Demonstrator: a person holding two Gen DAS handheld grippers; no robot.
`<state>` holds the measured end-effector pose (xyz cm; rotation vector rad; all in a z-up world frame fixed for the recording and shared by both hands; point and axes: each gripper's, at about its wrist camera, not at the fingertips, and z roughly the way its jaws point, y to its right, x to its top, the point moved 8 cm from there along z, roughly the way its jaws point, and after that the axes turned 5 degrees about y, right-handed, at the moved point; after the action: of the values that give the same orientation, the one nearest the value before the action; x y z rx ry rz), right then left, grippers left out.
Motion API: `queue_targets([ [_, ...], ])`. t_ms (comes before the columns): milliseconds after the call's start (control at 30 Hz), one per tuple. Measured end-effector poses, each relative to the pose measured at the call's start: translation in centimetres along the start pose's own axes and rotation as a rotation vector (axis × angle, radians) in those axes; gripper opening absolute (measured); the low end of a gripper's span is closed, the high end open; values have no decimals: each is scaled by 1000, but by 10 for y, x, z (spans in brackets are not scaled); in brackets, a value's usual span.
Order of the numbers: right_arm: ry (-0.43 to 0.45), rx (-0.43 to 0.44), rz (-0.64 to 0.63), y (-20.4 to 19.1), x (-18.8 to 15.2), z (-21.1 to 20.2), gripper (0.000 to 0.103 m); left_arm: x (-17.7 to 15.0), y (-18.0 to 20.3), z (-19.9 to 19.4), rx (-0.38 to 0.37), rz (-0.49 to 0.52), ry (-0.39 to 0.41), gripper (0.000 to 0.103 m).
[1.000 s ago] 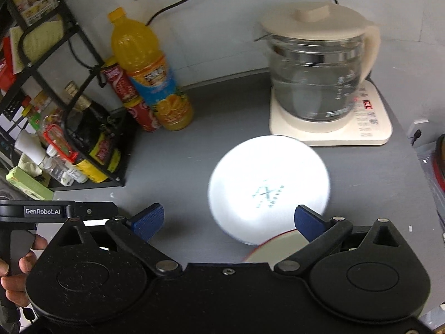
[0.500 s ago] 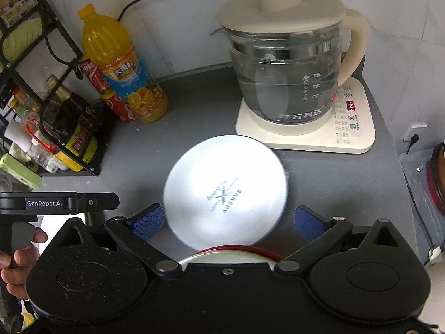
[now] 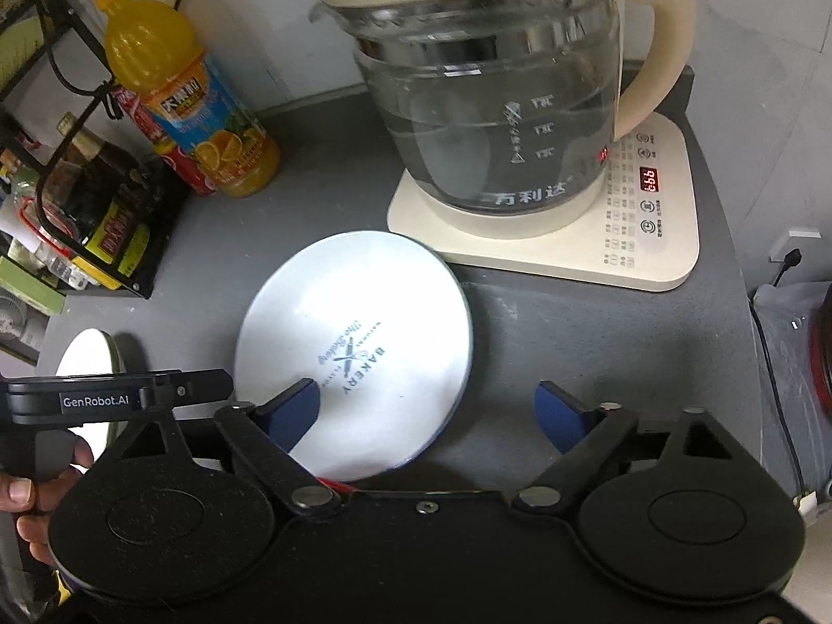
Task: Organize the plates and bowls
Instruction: 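Move both tools to the white 'BAKERY' plate beside the kettle, then grasp the rim of the 'BAKERY' plate with both tools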
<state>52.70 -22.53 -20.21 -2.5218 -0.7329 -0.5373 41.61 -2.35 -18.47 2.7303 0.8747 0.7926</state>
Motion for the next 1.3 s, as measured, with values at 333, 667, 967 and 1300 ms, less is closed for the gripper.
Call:
queue_targets([
  [333, -56, 47, -33, 9, -2, 26, 66, -7, 4, 25, -7, -38, -36, 48],
  [667, -111, 52, -52, 18, 0, 52, 47, -15, 1, 45, 0, -85, -61, 24],
  [967, -151, 40, -30, 28, -1, 78, 35, -11, -6, 48, -9, -129, -52, 15],
  [1300, -136, 61, -2, 26, 7, 82, 28, -4, -26, 50, -70, -258, -60, 13],
])
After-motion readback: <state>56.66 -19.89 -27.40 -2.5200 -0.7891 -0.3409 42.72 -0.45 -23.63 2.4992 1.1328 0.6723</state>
